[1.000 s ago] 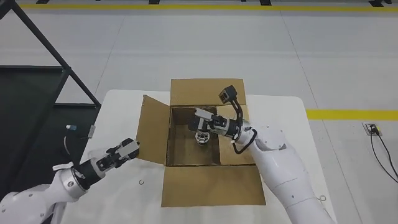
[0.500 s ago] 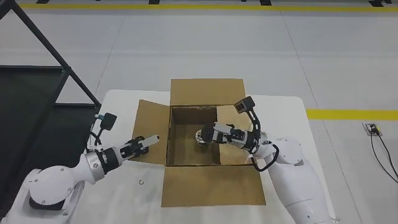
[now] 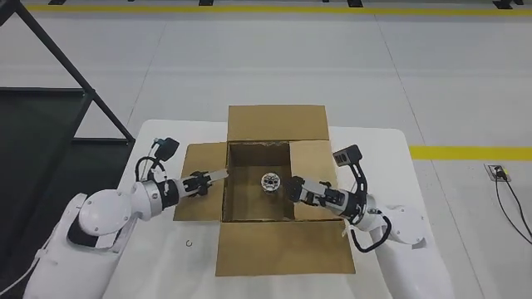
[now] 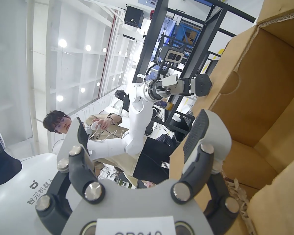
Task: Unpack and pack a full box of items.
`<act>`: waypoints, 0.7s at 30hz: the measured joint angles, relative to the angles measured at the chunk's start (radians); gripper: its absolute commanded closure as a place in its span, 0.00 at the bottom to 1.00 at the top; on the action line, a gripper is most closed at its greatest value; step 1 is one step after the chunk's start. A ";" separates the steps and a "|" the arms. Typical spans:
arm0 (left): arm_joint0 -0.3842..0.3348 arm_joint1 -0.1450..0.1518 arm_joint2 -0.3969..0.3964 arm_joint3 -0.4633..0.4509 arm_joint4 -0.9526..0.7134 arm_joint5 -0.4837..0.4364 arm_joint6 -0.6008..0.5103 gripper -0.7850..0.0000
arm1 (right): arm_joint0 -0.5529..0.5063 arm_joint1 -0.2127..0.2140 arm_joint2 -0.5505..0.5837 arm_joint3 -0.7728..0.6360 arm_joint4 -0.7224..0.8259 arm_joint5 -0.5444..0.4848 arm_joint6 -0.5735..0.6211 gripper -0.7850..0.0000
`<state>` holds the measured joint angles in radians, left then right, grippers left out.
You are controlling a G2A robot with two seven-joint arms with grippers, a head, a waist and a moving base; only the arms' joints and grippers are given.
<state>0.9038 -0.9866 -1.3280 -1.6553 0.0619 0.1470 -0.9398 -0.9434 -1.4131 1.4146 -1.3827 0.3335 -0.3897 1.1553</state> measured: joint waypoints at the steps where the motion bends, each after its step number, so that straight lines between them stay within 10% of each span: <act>1: -0.008 -0.001 0.007 0.002 -0.001 0.001 0.000 0.00 | -0.005 0.002 0.001 -0.005 0.000 0.001 -0.003 0.00; 21: -0.190 -0.050 0.227 0.066 -0.013 0.024 0.045 0.00 | -0.098 0.036 -0.002 -0.102 -0.017 -0.006 -0.066 0.00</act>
<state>0.7140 -1.0364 -1.1012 -1.5892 0.0489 0.1714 -0.8952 -1.0414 -1.3772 1.4128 -1.4844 0.3168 -0.3958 1.0896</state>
